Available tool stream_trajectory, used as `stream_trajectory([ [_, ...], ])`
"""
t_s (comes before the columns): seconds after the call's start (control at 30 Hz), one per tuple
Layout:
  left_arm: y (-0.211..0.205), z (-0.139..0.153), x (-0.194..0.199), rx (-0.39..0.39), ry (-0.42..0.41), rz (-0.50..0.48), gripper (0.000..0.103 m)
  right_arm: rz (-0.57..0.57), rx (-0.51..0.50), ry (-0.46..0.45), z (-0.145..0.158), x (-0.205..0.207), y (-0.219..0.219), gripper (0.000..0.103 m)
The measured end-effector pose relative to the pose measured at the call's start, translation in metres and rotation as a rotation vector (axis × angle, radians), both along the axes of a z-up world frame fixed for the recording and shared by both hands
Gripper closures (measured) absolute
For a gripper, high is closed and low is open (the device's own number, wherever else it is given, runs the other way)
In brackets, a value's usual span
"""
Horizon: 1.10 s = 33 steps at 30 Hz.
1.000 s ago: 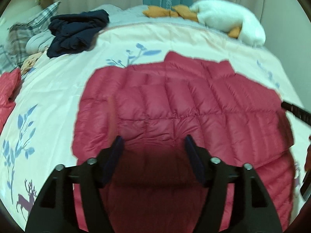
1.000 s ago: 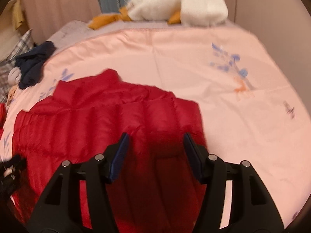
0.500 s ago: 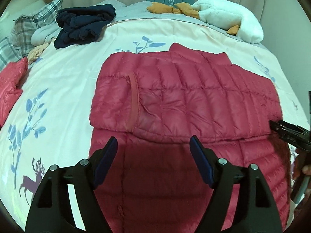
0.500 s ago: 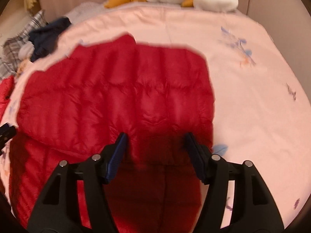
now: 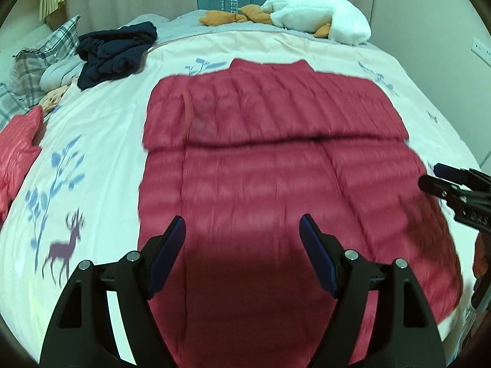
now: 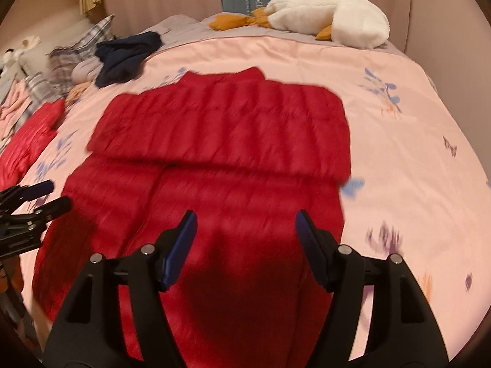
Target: Fold large clothes
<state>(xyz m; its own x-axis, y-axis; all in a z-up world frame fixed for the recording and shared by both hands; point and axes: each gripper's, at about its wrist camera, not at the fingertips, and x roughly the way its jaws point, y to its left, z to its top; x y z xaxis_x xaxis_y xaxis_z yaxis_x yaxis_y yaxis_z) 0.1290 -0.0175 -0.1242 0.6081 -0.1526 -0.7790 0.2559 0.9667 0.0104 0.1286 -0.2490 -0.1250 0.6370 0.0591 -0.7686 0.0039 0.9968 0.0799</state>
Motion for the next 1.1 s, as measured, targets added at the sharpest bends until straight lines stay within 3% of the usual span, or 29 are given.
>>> stream_trajectory([
  [0.17,0.006,-0.031,-0.027,0.072,0.038,-0.002,0.026,0.011,-0.054,0.049,-0.026,-0.036,0.014,0.034],
  [0.3,0.017,-0.048,-0.040,0.052,0.081,0.014,0.026,0.015,-0.103,0.097,-0.047,-0.051,0.019,0.034],
  [0.7,0.036,-0.040,-0.074,-0.014,0.119,0.057,0.026,-0.019,-0.068,0.104,-0.041,-0.097,0.014,0.033],
  [0.97,0.075,-0.029,-0.095,-0.050,0.118,0.120,0.026,-0.050,-0.029,0.131,-0.034,-0.130,-0.011,0.028],
  [1.1,0.110,-0.026,-0.100,-0.154,0.137,0.187,0.026,-0.074,0.022,0.127,-0.030,-0.141,-0.027,0.026],
])
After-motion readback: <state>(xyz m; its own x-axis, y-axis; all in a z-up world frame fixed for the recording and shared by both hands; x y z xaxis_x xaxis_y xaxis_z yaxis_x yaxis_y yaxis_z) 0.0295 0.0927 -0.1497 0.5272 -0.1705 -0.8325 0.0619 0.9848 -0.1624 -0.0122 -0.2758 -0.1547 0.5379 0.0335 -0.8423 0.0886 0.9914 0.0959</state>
